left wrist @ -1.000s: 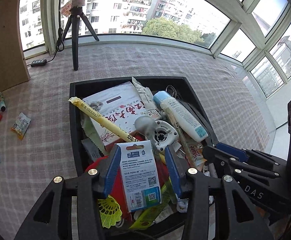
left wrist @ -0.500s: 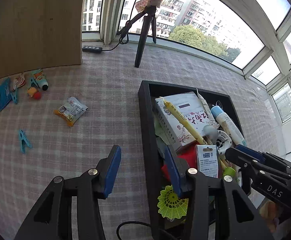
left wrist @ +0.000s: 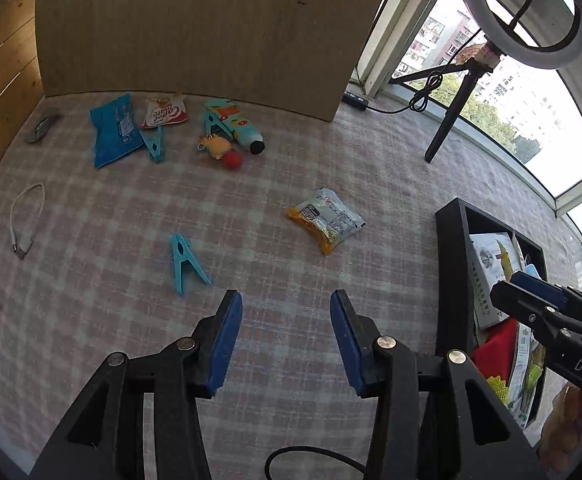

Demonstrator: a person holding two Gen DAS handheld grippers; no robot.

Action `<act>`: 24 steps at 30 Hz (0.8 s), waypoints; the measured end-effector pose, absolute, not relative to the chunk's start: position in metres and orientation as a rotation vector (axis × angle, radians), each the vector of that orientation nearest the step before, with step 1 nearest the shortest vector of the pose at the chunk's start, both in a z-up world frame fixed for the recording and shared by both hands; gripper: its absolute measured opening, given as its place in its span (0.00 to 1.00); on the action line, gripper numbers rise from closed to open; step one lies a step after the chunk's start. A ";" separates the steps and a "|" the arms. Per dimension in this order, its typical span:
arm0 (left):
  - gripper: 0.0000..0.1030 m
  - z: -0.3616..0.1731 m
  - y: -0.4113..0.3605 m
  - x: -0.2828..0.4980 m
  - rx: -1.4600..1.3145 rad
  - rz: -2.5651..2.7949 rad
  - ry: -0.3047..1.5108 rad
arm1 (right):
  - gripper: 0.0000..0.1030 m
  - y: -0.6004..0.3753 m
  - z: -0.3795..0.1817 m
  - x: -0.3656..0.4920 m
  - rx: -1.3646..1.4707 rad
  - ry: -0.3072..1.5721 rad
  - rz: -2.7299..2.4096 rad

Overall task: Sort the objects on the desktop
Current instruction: 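Move both grippers back toward the blue clothespin and snack packet, then grasp the blue clothespin with the left gripper while the right grasps the snack packet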

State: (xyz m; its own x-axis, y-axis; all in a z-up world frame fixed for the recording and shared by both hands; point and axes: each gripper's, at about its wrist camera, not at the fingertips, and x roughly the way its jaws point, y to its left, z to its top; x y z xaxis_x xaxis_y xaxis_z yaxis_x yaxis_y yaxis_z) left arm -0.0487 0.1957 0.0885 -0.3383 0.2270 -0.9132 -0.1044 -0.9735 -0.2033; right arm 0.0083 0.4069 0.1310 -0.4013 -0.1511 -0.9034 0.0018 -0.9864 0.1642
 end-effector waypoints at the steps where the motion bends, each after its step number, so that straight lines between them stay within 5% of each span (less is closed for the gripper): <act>1: 0.42 0.084 0.188 -0.053 -1.692 2.427 -0.164 | 0.52 0.399 0.129 0.000 1.667 -0.177 -2.533; 24: 0.43 0.007 0.155 -0.103 -1.953 2.391 -0.283 | 0.54 0.310 0.028 -0.132 1.900 0.120 -2.181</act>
State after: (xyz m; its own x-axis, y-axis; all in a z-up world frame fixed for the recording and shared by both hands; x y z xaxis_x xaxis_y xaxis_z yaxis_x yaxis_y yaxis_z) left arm -0.1031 0.1548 0.0067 -0.2057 0.1470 -0.9675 0.0828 -0.9825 -0.1669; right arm -0.1324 0.3096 0.0281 -0.1216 -0.1301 -0.9840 0.2375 -0.9664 0.0984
